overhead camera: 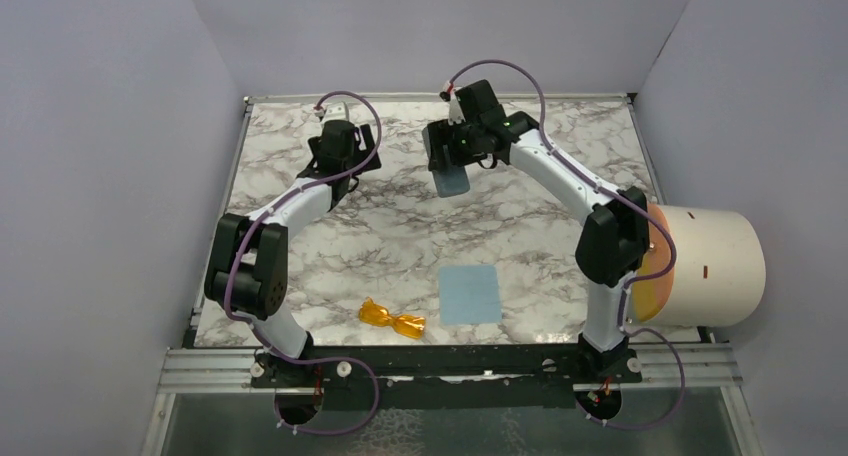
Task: Organize the sunglasses
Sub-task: Pick up the sunglasses case from the center of the board, then open the sunglasses case.
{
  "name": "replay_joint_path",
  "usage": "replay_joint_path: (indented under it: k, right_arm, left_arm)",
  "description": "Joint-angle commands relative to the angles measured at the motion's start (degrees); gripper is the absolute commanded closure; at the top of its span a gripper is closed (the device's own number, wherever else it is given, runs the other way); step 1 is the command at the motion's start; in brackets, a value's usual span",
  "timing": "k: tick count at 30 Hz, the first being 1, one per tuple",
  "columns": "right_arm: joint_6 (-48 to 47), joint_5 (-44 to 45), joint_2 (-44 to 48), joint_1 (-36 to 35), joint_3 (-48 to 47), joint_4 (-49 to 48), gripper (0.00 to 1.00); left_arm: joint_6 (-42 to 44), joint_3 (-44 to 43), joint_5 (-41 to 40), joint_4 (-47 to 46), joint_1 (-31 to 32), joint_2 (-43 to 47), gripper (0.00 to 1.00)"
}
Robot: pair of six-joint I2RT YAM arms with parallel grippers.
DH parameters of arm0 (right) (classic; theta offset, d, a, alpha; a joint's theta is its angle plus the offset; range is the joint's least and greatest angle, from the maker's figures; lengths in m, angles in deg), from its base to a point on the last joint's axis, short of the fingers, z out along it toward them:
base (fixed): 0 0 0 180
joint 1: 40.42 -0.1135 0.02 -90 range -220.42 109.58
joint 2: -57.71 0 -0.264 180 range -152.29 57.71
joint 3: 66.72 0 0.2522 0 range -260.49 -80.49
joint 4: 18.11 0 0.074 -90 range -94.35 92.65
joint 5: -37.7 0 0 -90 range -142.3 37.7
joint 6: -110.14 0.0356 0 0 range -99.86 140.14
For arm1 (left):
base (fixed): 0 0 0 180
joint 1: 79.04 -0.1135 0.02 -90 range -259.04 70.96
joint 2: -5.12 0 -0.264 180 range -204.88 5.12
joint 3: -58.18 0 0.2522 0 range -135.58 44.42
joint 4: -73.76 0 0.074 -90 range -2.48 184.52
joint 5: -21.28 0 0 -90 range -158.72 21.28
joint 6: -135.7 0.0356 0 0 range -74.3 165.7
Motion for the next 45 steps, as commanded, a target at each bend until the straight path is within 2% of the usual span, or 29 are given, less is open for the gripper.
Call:
replay_joint_path:
  k: [1,10,14,19,24,34,41,45]
  right_arm:
    - [-4.2,-10.0,5.2,0.1,4.0,-8.8,0.99]
    - [-5.4,-29.5,11.6,1.0,8.2,-18.2,0.99]
    - [-4.4,-37.4,13.2,1.6,8.6,-23.1,0.99]
    - [-0.4,-45.0,14.2,4.2,8.9,-29.0,0.99]
    - [8.6,-54.6,13.8,8.4,11.6,-39.7,0.99]
    - [13.1,-59.1,12.4,9.5,12.6,-46.1,0.99]
    - [18.7,-64.5,10.5,9.5,13.5,-54.5,0.99]
    - [21.2,-66.2,9.3,9.6,13.3,-57.3,0.99]
  left_arm:
    - [-0.6,-3.3,8.2,0.0,-0.4,0.4,0.08]
    - [-1.3,-2.0,27.0,-7.5,-1.5,4.9,0.07]
    - [-6.6,0.4,37.0,-12.9,-4.1,6.9,0.07]
    - [-14.0,4.1,45.1,-20.3,-8.8,9.3,0.05]
    - [-22.5,5.1,49.9,-28.2,-11.9,10.3,0.04]
    - [-30.0,2.1,56.5,-36.9,-12.1,10.3,0.04]
    - [-44.0,7.4,59.9,-59.8,-11.9,9.1,0.03]
    - [-50.8,7.2,61.9,-69.5,-11.6,7.5,0.03]
